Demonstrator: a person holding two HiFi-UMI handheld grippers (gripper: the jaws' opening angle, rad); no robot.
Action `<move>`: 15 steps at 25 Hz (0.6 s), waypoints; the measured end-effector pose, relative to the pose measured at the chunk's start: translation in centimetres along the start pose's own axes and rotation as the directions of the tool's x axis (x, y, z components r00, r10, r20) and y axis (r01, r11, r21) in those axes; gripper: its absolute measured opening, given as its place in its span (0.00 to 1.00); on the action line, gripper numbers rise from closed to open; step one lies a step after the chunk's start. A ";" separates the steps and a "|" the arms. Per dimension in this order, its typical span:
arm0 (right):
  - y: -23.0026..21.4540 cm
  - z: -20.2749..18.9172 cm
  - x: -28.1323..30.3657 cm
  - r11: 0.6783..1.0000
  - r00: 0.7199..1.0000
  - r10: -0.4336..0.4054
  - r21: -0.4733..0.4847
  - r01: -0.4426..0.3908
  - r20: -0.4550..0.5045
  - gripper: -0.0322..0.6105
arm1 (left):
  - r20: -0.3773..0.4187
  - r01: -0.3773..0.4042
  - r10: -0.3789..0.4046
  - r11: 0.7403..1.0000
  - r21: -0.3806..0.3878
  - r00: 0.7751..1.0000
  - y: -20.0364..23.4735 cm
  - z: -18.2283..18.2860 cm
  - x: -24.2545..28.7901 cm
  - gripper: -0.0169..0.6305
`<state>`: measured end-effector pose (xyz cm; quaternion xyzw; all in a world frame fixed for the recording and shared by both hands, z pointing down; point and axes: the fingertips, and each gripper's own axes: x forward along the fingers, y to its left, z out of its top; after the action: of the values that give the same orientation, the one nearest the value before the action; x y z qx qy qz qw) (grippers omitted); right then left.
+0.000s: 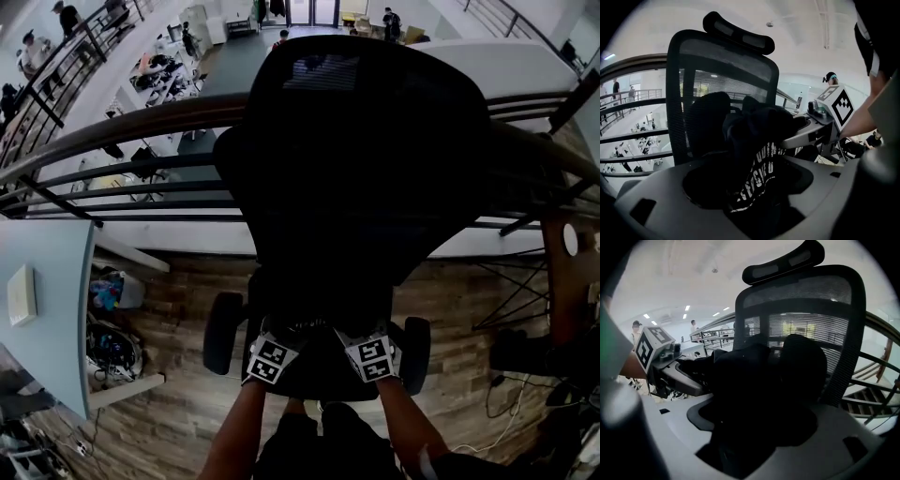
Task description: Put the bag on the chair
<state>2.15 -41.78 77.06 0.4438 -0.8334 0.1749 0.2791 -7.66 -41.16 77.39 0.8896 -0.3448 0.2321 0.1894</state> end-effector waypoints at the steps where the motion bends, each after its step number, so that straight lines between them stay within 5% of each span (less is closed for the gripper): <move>1: -0.1 0.0 -0.7 1.000 1.000 -0.011 0.004 0.011 0.000 0.54 | 0.008 -0.007 0.008 1.000 -0.010 1.000 -0.2 0.2 -0.7 0.52; 9: 0.7 1.2 -5.2 1.000 1.000 -0.021 -0.002 0.021 0.005 0.54 | 0.083 -0.048 0.045 0.998 0.030 0.996 -1.6 5.9 -3.8 0.52; 15: 1.7 6.2 -8.1 0.999 0.995 0.009 -0.048 -0.004 0.100 0.54 | 0.151 -0.065 0.053 0.995 0.075 0.987 -2.1 11.5 -6.2 0.52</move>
<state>2.47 -39.01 67.10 0.4426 -0.8517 0.1332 0.2468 -6.97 -42.13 64.22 0.9006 -0.3749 0.1839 0.1205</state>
